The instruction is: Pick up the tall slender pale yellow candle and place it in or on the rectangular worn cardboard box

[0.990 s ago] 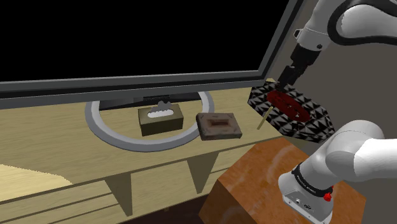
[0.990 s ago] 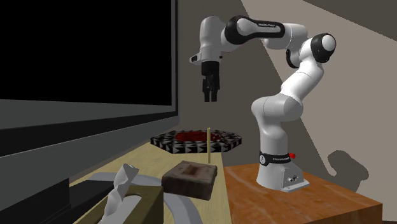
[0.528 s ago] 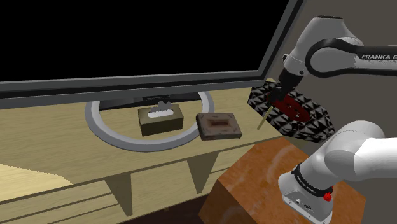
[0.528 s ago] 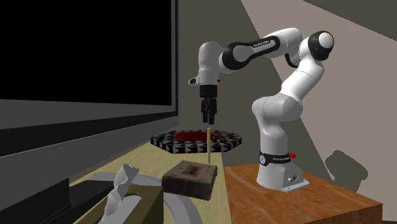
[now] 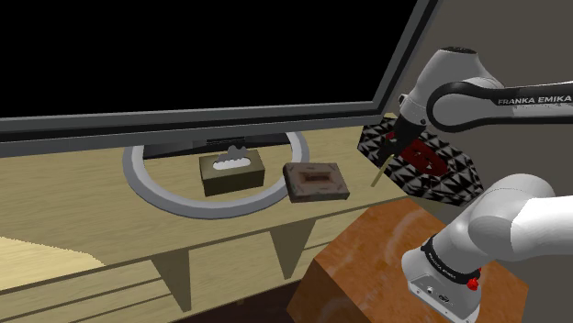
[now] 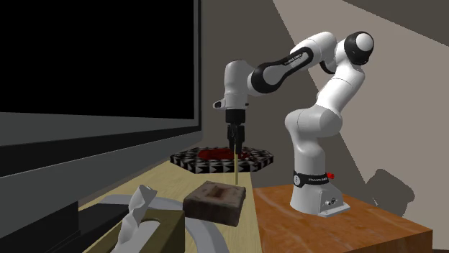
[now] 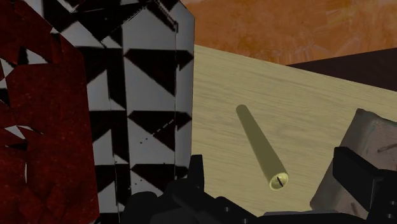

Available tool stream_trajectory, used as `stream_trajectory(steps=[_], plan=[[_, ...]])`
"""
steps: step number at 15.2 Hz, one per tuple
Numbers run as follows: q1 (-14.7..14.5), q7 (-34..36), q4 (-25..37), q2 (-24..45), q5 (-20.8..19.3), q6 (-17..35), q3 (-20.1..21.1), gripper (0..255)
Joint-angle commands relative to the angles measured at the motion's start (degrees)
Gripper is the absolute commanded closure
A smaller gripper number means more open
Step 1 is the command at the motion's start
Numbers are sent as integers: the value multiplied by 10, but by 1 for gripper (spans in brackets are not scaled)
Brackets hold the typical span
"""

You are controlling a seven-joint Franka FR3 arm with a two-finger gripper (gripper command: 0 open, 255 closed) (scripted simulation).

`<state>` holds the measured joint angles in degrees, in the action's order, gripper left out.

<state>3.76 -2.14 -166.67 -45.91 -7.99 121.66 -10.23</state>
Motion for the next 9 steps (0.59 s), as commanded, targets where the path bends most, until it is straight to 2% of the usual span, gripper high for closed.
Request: stream_trajectory(steps=[1, 8, 9], plan=[[0, 0, -4, 5, -1, 9, -1, 0], [0, 0, -4, 5, -1, 9, -1, 0], [0, 0, -4, 5, -1, 9, -1, 255]])
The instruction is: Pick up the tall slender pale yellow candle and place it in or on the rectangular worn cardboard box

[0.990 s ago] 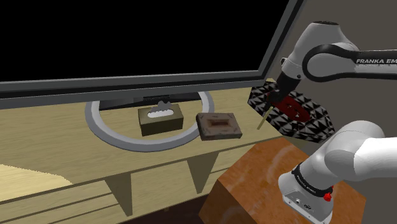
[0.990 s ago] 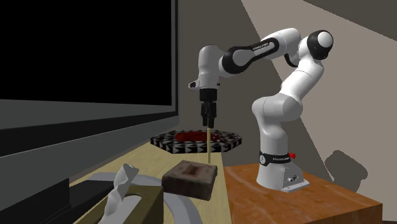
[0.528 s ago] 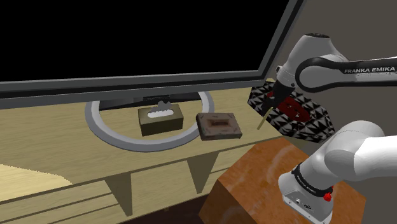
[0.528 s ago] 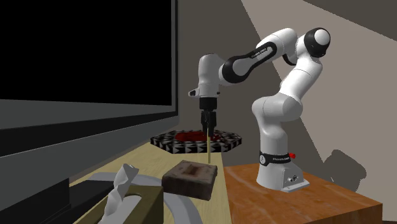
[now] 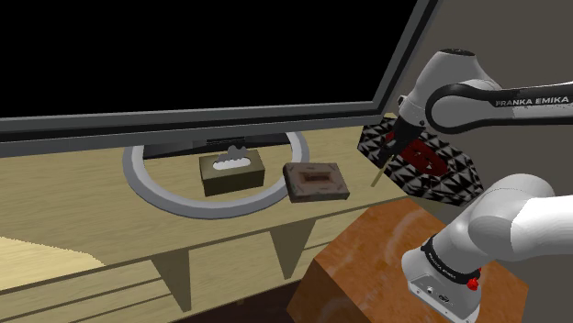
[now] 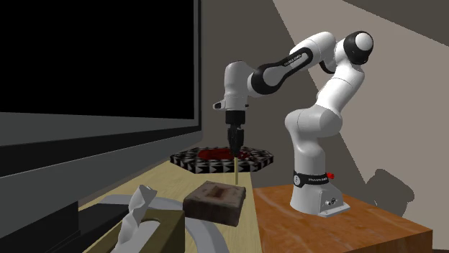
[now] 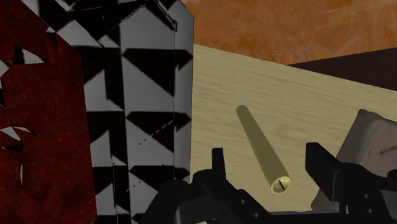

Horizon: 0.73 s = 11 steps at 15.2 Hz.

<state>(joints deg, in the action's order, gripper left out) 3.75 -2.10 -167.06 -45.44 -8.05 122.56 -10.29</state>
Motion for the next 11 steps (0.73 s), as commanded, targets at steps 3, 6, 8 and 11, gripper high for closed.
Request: stream_trajectory(steps=[3, 6, 8, 11], plan=[[0, 0, 0, 0, 0, 0, 0, 255], [0, 0, 0, 0, 0, 0, 0, 255], [0, 0, 0, 0, 0, 0, 0, 255], [-1, 0, 11, -9, 2, -20, 2, 255]])
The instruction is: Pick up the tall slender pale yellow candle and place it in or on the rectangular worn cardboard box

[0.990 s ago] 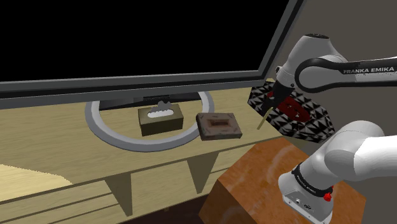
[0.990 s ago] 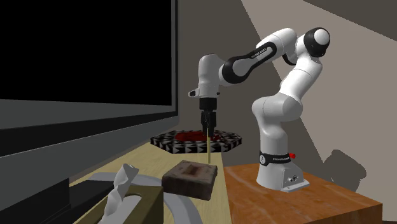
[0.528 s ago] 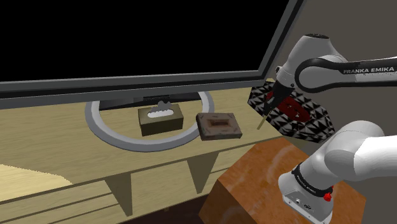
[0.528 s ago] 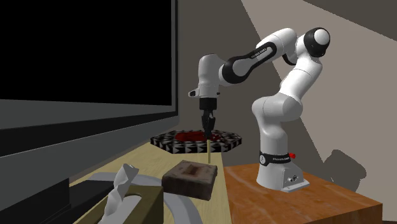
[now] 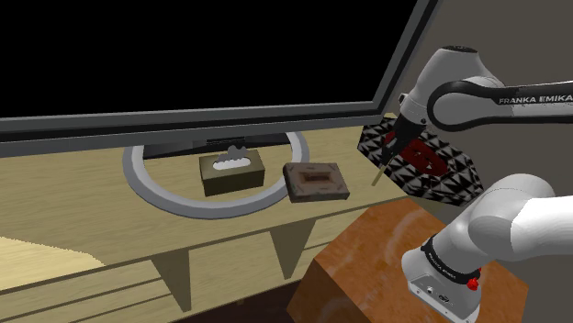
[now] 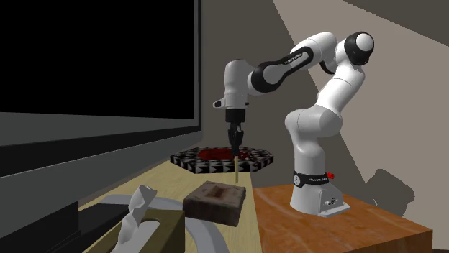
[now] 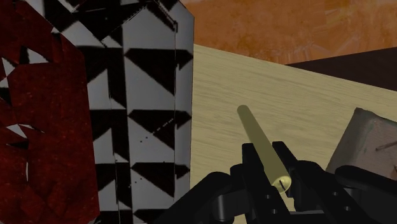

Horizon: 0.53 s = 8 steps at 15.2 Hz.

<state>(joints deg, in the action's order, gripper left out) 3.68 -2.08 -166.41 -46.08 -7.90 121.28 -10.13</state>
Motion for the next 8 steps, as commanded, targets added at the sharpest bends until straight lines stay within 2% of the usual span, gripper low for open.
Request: stream_trajectory(steps=[1, 8], plan=[[-1, 0, 10, -7, 2, -18, 2, 255], [-3, -1, 54, -30, 9, -83, 9, 255]])
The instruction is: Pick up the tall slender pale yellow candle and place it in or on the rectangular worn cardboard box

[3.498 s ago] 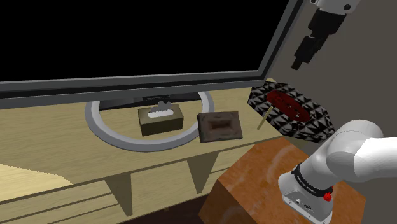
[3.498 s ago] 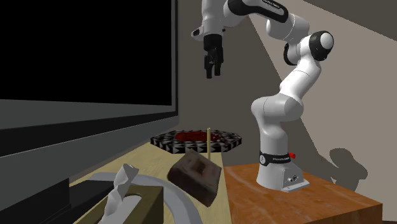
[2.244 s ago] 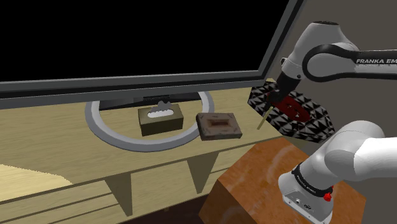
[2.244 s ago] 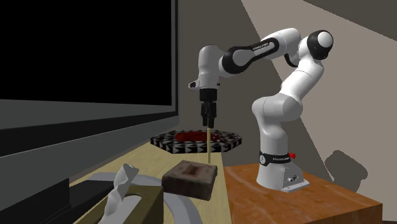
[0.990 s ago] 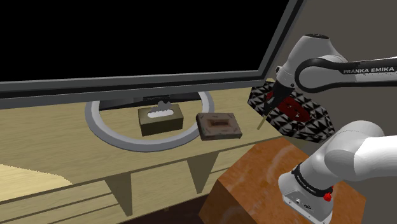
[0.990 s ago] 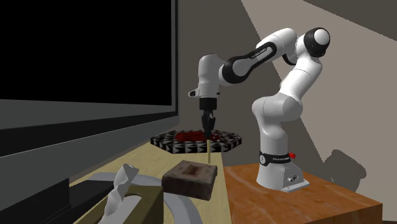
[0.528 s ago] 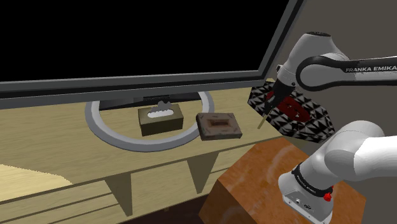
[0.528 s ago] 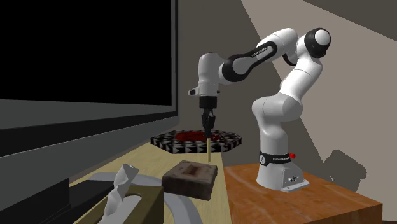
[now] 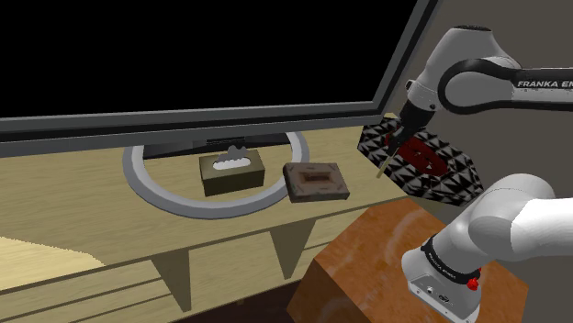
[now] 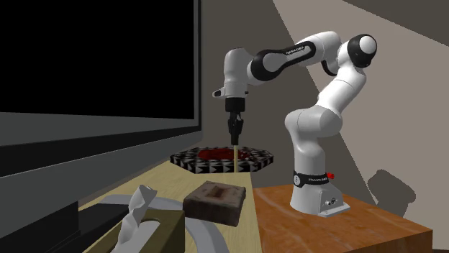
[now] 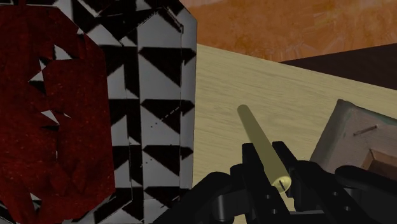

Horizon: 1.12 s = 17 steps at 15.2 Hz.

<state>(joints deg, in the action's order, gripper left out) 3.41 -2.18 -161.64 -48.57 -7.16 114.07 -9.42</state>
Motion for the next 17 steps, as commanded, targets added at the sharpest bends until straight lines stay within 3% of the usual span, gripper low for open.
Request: stream_trajectory(steps=[1, 17], plan=[[-1, 0, 13, -7, 2, -20, 3, 255], [-7, 0, 130, -17, 16, -148, 16, 255]])
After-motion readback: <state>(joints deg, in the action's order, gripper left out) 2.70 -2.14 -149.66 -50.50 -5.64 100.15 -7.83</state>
